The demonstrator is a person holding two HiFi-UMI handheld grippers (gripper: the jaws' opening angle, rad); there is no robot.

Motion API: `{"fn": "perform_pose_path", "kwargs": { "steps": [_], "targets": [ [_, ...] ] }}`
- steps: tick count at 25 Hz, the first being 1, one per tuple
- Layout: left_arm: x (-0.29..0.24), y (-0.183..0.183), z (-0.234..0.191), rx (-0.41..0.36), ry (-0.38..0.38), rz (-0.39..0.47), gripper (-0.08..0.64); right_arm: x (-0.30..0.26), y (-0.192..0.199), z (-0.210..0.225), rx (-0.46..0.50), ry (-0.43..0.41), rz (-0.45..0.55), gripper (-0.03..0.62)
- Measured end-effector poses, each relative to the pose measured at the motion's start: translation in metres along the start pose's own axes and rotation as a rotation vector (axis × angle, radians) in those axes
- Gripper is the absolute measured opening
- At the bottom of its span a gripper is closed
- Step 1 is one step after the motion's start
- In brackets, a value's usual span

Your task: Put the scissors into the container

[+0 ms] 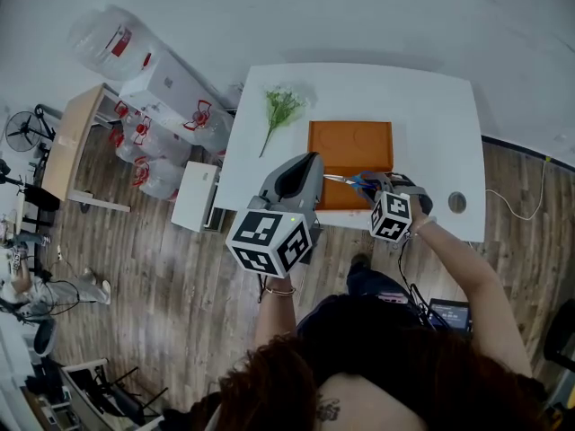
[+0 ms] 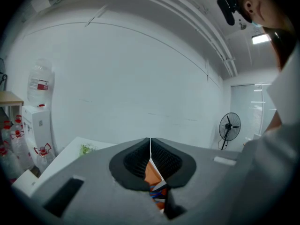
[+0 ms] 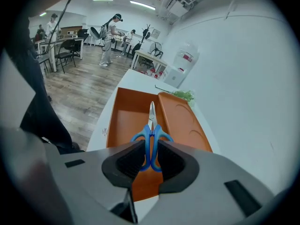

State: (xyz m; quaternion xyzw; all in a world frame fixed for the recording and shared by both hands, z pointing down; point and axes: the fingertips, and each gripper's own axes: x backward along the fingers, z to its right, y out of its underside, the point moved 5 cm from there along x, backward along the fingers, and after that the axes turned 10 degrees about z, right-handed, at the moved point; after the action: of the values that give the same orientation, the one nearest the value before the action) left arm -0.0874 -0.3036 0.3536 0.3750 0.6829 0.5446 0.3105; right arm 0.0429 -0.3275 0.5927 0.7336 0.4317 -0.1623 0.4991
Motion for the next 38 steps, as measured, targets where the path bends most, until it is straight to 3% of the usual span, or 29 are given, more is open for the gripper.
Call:
{"fn": "perform_pose_path", "kwargs": {
  "steps": [11,16,27,34,38],
  "targets": [
    [-0.001,0.007,-0.006,0.014,-0.019,-0.028,0.021,-0.029,0.012,-0.007,0.007,-0.121,-0.109,0.077],
    [0.002,0.011,-0.010,0.017,-0.030,-0.032,0.020,-0.039,0.016,-0.009,-0.040,-0.131,-0.171,0.078],
    [0.001,0.013,-0.016,0.020,-0.045,-0.040,0.020,-0.050,0.024,-0.010,0.006,-0.162,-0.315,0.078],
    [0.009,0.010,-0.018,0.019,-0.048,-0.038,0.020,-0.046,0.019,-0.007,-0.051,-0.136,-0.300,0.100],
    [0.014,0.009,-0.020,0.014,-0.049,-0.031,0.020,-0.040,0.010,-0.001,-0.158,-0.075,-0.235,0.100]
  ]
}}
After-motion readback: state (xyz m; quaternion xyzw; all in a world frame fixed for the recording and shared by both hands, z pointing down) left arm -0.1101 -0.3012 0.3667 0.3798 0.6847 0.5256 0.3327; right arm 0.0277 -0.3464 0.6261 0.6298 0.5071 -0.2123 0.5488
